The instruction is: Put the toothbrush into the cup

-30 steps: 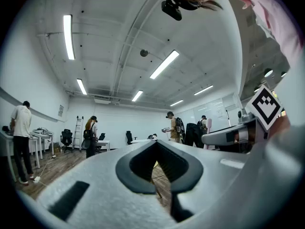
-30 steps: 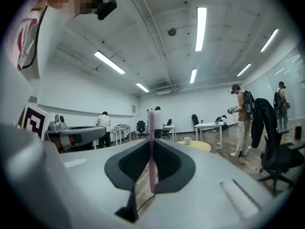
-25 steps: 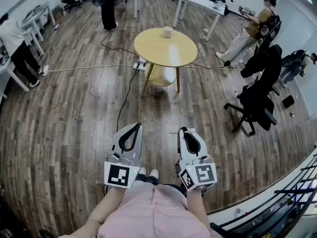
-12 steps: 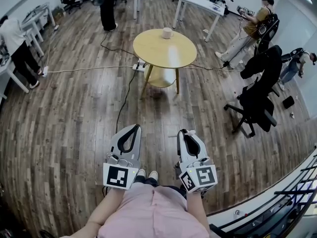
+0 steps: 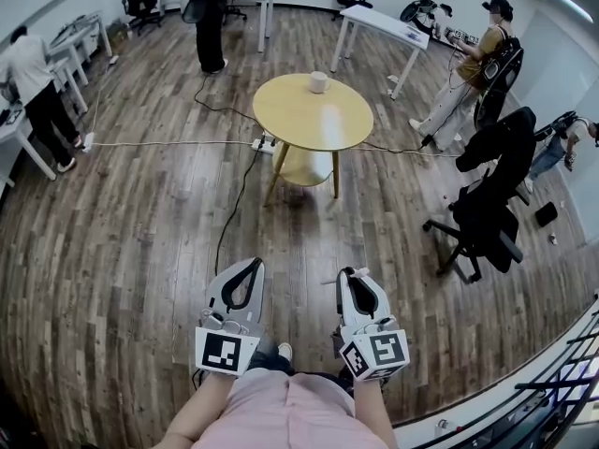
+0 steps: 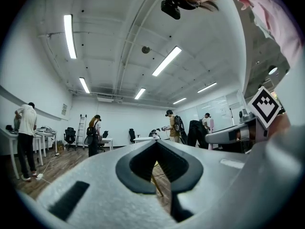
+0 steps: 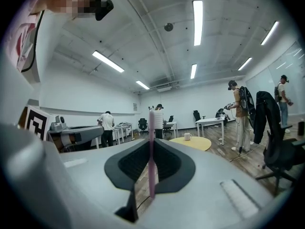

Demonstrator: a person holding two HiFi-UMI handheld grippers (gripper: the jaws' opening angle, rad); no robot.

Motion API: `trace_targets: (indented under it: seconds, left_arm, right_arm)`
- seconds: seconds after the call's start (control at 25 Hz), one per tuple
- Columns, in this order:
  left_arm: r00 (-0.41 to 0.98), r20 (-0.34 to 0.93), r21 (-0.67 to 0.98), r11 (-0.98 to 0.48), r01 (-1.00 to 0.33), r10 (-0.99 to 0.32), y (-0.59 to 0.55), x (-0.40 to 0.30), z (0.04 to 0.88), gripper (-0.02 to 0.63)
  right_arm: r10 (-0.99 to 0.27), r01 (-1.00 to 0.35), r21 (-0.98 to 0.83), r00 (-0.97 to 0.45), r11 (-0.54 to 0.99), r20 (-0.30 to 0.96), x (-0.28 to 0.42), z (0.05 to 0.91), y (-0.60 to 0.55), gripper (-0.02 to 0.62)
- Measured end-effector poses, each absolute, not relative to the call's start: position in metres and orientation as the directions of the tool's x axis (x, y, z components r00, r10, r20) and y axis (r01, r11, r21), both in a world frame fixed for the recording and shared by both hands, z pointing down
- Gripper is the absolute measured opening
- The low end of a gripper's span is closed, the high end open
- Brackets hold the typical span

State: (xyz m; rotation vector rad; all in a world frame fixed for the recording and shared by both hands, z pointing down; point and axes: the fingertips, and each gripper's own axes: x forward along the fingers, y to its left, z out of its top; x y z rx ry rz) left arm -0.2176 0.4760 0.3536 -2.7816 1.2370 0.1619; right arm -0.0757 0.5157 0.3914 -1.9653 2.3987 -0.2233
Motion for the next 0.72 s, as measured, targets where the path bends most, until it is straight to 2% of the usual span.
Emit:
trace_targets:
  seconds: [0.72]
  left_arm:
    - [0.703, -0.142, -0.055, -0.704, -0.708, -0.697, 0.359, -0.202, 0.338, -0.003]
  right_arm:
    - [-0.984, -0.979, -0.144, -0.155, 0.142, 0.083, -0.063, 0.387, 0.41, 0.031]
